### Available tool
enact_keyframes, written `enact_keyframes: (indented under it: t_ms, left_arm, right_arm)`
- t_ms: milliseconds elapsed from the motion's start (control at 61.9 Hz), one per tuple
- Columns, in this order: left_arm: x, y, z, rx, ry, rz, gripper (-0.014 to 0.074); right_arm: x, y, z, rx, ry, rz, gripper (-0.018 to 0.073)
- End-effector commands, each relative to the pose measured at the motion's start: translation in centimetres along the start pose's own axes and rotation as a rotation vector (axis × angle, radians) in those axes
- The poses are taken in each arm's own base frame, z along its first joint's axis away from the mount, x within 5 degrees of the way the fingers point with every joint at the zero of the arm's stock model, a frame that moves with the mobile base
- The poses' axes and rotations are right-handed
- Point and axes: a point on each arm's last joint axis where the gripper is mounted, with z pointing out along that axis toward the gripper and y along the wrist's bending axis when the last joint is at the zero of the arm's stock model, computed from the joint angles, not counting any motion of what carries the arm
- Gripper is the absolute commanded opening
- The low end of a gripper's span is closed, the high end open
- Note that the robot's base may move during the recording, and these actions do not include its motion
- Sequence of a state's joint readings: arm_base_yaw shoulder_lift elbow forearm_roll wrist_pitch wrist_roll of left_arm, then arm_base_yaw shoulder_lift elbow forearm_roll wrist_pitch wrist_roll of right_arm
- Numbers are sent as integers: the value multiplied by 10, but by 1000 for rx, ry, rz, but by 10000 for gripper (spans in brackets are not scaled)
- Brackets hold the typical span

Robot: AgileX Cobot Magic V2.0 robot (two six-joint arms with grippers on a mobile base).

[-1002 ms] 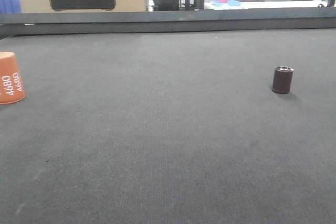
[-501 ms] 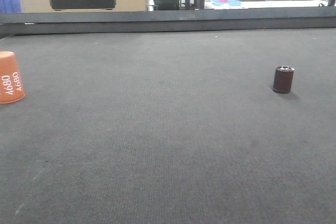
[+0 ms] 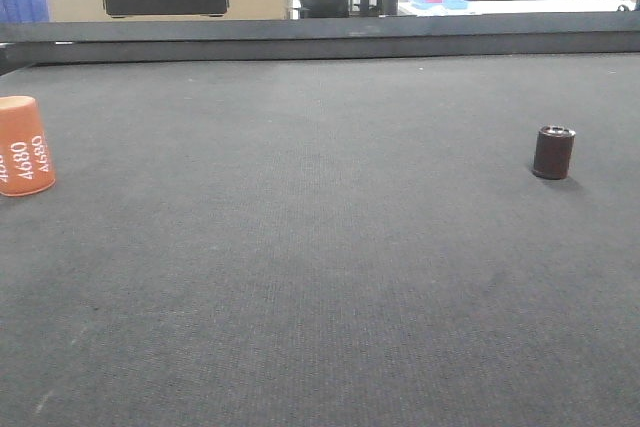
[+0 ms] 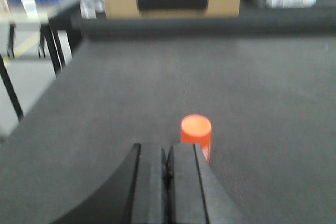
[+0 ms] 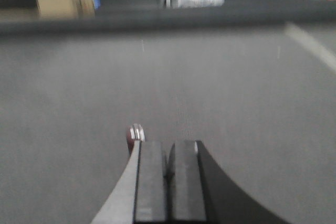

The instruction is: Place cylindrical capacitor in blue bin on shelf

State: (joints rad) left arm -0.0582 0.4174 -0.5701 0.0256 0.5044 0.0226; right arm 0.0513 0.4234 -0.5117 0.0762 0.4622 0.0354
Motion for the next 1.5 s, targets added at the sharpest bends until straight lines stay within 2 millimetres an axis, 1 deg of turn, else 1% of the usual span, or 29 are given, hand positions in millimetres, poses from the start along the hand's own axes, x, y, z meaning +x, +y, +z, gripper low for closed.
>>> enact_keyframes:
  t_ms: [0, 81, 129, 226, 307, 388, 501, 598, 679, 695, 760, 824, 840, 970, 1018, 1099, 1147, 1196, 1261, 1309, 1341, 1374, 1406, 1487]
  left_arm:
    - [-16, -1, 16, 22, 111, -20, -111]
    - [-29, -1, 36, 25, 211, -19, -111]
    - [-35, -1, 51, 27, 260, -19, -111]
    - [-45, -1, 75, 28, 298, -18, -111]
    - [-47, -1, 94, 29, 328, -18, -111]
    - [-46, -2, 110, 30, 358, -18, -111]
    - [-46, -2, 127, 31, 396, -17, -111]
    - [-43, -3, 137, 39, 428, -33, -111]
    - [-41, -4, 141, 45, 444, -48, -111]
    - [-40, -4, 142, 46, 446, -50, -111]
    - [-39, -5, 143, 50, 458, -57, -111]
    - [-39, -5, 142, 50, 461, -57, -111]
    - [-39, -5, 142, 50, 463, -57, -111]
    - [-38, -5, 142, 50, 465, -57, -111]
    - [-38, -5, 142, 50, 470, -57, -111]
    - [-37, -5, 142, 51, 478, -56, -111]
    - [-37, -5, 141, 51, 485, -56, -111]
    - [-36, -5, 141, 51, 494, -56, -111]
    - [-35, -5, 141, 52, 503, -56, -111]
    - [-35, -5, 141, 52, 505, -56, -111]
    - [-35, -5, 141, 52, 505, -56, -111]
    - [-35, -5, 141, 53, 505, -58, -111]
    - [-35, -5, 141, 53, 505, -58, -111]
    - [-35, -6, 141, 59, 505, -73, -111]
  right_arm:
    - [-13, 1, 26, 7, 123, 0, -165]
    - [-27, 2, 52, 15, 203, 2, -165]
    - [-34, 2, 67, 18, 246, 4, -165]
    - [-44, 2, 97, 24, 301, 6, -165]
    - [-46, 2, 119, 29, 359, 9, -165]
    - [-49, 2, 141, 33, 460, 10, -165]
    - [-56, 13, 169, 7, 579, -50, -165]
    - [-59, 27, 197, -16, 659, -93, -163]
    - [-60, 38, 218, -33, 711, -102, -163]
    - [-58, 40, 225, -34, 732, -105, -163]
    - [-56, 43, 245, -31, 788, -106, -163]
    - [-56, 45, 261, -28, 838, -106, -163]
    - [-52, 45, 266, -25, 862, -107, -163]
    - [-45, 48, 293, -17, 978, -112, -163]
    - [-43, 48, 302, -16, 991, -112, -163]
    - [-39, 49, 311, -15, 996, -112, -158]
    - [-37, 49, 315, -15, 1004, -113, -111]
    - [-36, 49, 317, -16, 1012, -110, -17]
    - [-34, 49, 319, -15, 1015, -110, 120]
    - [-32, 49, 322, -16, 1005, -109, 251]
    - [-31, 49, 324, -17, 995, -109, 314]
    - [-30, 49, 326, -18, 985, -108, 358]
    - [-28, 49, 329, -18, 982, -108, 379]
    - [-23, 49, 333, -21, 993, -101, 383]
